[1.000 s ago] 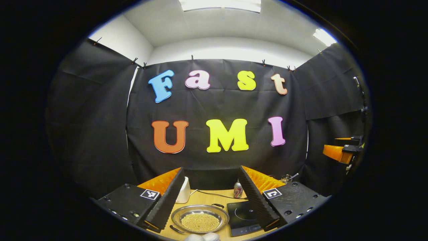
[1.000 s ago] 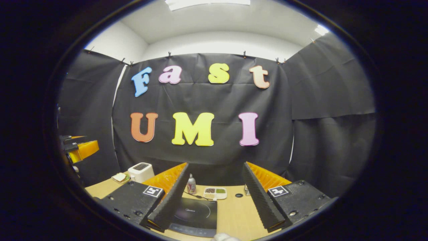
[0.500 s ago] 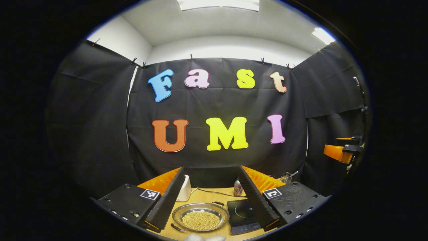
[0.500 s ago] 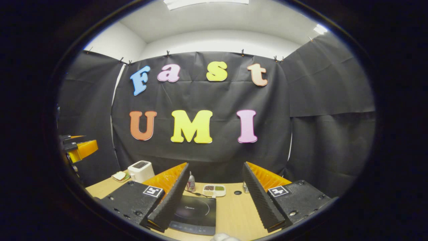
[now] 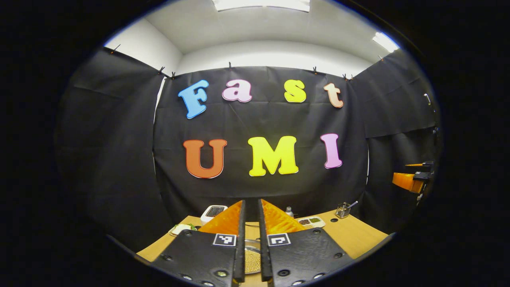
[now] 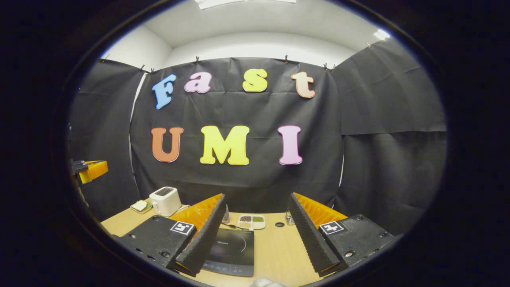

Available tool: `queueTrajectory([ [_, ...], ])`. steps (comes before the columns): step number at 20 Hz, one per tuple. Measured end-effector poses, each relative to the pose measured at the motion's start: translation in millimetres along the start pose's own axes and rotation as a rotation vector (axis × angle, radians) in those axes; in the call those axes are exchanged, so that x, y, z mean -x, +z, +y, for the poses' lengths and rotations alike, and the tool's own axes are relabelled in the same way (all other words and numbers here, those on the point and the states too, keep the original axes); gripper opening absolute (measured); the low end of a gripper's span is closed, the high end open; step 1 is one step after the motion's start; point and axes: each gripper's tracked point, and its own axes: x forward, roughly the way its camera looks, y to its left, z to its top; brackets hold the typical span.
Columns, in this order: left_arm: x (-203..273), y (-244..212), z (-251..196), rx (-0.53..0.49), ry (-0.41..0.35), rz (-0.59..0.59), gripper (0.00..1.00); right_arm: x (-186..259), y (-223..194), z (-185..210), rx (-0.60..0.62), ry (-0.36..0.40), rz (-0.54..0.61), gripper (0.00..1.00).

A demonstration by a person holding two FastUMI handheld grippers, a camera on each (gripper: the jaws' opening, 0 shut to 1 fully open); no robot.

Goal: First push the handle of the pot to place it horizontally, then grasp the pot with both hands and set it on the induction cooktop.

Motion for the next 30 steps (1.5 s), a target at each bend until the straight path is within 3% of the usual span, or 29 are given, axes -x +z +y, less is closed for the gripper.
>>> queueTrajectory([
  [1, 1.0, -4.9, -2.4, 0.019, -0.019, 0.021, 0.04, 1.3, -0.9, -0.8, 0.003, -0.002, 0.004, 0.96],
  [2, -0.1, -12.1, -6.4, 0.036, -0.036, 0.042, 0.01, 1.7, -3.3, -0.7, 0.006, -0.005, 0.008, 0.96],
  [3, 1.1, -14.7, -3.2, 0.050, -0.052, 0.060, 0.10, 2.7, -3.0, -0.5, 0.008, -0.005, 0.010, 0.96],
  [4, -1.7, -22.2, -5.1, 0.061, -0.069, 0.078, 0.00, 3.2, -4.6, -0.4, 0.011, -0.007, 0.014, 0.96],
  [12, -8.3, -117.7, 5.9, 0.011, -0.102, 0.327, 0.00, 7.0, -29.8, 0.6, 0.025, -0.021, 0.083, 0.97],
  [16, 3.6, -192.1, 3.8, -0.034, -0.125, 0.495, 0.00, 8.8, -50.9, 1.4, 0.012, -0.028, 0.141, 0.97],
  [23, 26.9, -305.5, 14.4, -0.014, -0.122, 0.800, 0.00, 10.4, -76.7, 2.9, 0.015, -0.033, 0.221, 0.97],
  [30, 28.0, -364.0, 34.5, -0.056, -0.107, 0.973, 0.00, 7.8, -94.2, 9.0, 0.021, -0.022, 0.270, 0.97],
])
